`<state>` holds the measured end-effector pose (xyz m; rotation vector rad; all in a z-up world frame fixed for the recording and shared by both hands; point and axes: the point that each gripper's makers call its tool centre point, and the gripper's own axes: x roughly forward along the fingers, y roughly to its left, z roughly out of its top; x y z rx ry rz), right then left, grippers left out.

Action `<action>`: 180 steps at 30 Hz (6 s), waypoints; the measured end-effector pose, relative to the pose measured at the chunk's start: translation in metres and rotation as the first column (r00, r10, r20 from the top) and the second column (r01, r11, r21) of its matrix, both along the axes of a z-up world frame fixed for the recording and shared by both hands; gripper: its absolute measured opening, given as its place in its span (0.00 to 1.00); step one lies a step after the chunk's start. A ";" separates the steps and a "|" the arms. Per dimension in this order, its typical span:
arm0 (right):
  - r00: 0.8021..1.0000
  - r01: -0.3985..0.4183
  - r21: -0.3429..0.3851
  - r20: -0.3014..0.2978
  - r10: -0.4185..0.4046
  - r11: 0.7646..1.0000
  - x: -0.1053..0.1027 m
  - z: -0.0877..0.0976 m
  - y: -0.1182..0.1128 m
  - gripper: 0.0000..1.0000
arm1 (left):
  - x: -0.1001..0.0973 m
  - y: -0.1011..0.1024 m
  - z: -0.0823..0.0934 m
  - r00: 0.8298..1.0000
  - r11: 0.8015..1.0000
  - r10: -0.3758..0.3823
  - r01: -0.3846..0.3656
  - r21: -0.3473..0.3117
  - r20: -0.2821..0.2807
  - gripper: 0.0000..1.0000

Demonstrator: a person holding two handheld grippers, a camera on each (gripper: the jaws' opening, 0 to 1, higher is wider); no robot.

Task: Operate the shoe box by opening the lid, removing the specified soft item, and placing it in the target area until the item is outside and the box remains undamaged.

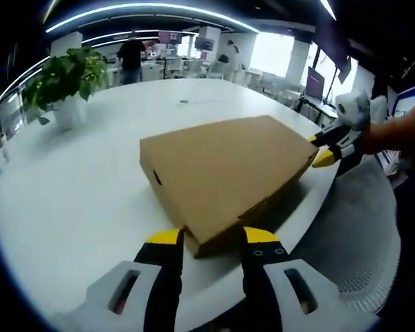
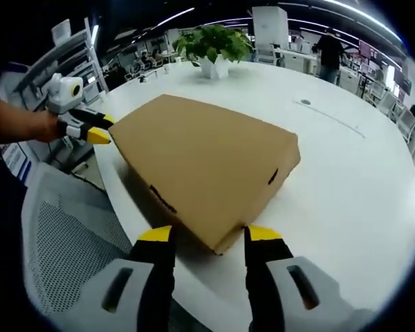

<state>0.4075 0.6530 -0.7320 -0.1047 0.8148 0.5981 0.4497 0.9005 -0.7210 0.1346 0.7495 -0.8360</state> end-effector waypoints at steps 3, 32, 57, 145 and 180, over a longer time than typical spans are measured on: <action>1.000 -0.006 -0.007 0.003 0.006 1.000 0.000 0.004 0.001 0.36 | 0.000 0.000 0.002 1.000 1.000 0.010 -0.010 -0.005 -0.001 0.30; 0.995 -0.022 -0.030 0.092 0.025 0.999 -0.001 0.032 0.001 0.35 | 0.002 -0.001 0.038 0.997 0.994 0.075 -0.074 -0.084 0.010 0.31; 0.966 0.008 -0.053 0.259 0.006 0.999 0.022 0.075 -0.010 0.28 | 0.017 -0.010 0.087 0.989 0.978 0.136 -0.124 -0.168 0.060 0.33; 0.894 0.290 -0.131 0.390 -0.220 0.948 0.161 0.148 -0.058 0.00 | 0.037 -0.004 0.004 0.974 0.979 0.199 -0.194 0.054 -0.107 0.04; 0.921 0.284 -0.146 0.315 -0.228 0.948 0.253 0.116 -0.074 0.00 | 0.043 -0.001 -0.002 0.971 0.976 0.217 -0.213 0.051 -0.104 0.05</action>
